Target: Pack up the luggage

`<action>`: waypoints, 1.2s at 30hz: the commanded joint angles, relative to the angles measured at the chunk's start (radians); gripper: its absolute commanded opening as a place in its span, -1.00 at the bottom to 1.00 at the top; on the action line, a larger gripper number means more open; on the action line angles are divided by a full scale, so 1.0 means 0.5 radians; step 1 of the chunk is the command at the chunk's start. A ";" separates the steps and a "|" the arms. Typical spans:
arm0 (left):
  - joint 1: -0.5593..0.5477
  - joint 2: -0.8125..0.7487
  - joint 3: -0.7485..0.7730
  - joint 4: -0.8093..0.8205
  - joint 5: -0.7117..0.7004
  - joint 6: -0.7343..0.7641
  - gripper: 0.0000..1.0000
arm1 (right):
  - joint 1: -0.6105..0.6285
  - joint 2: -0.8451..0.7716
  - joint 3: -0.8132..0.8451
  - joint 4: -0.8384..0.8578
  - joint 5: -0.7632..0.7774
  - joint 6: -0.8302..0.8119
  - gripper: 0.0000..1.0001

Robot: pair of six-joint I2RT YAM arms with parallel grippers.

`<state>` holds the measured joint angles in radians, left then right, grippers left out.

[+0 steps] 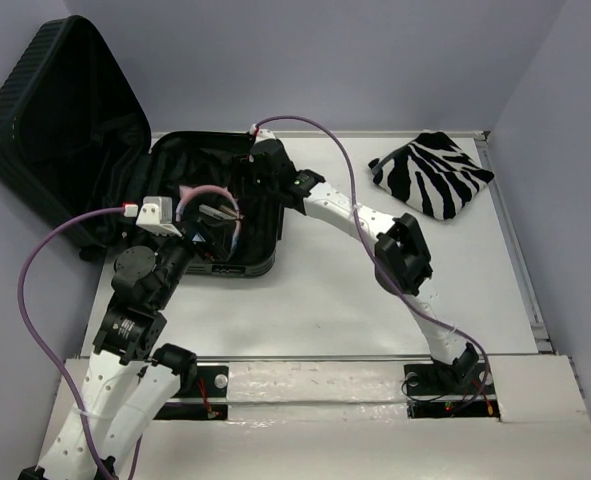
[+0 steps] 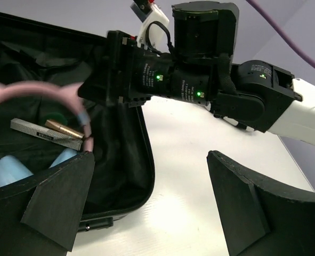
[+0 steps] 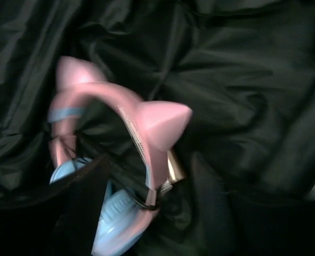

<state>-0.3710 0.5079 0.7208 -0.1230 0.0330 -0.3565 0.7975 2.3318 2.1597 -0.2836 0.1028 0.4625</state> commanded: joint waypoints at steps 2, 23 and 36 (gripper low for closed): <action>0.018 0.015 0.074 0.099 -0.005 0.026 0.98 | 0.010 -0.031 0.249 0.080 -0.166 -0.029 0.54; 0.018 0.018 0.059 0.126 0.035 -0.002 0.98 | -1.548 -1.690 -2.245 0.254 0.328 0.250 1.00; -0.004 0.015 0.053 0.133 0.020 0.010 0.98 | -2.159 -1.302 -2.301 0.678 -0.389 0.649 1.00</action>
<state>-0.3668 0.5102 0.7208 -0.1146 0.0372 -0.3576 -0.2546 1.5784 0.9493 -0.0620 0.0532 0.7101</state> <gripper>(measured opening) 0.990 0.995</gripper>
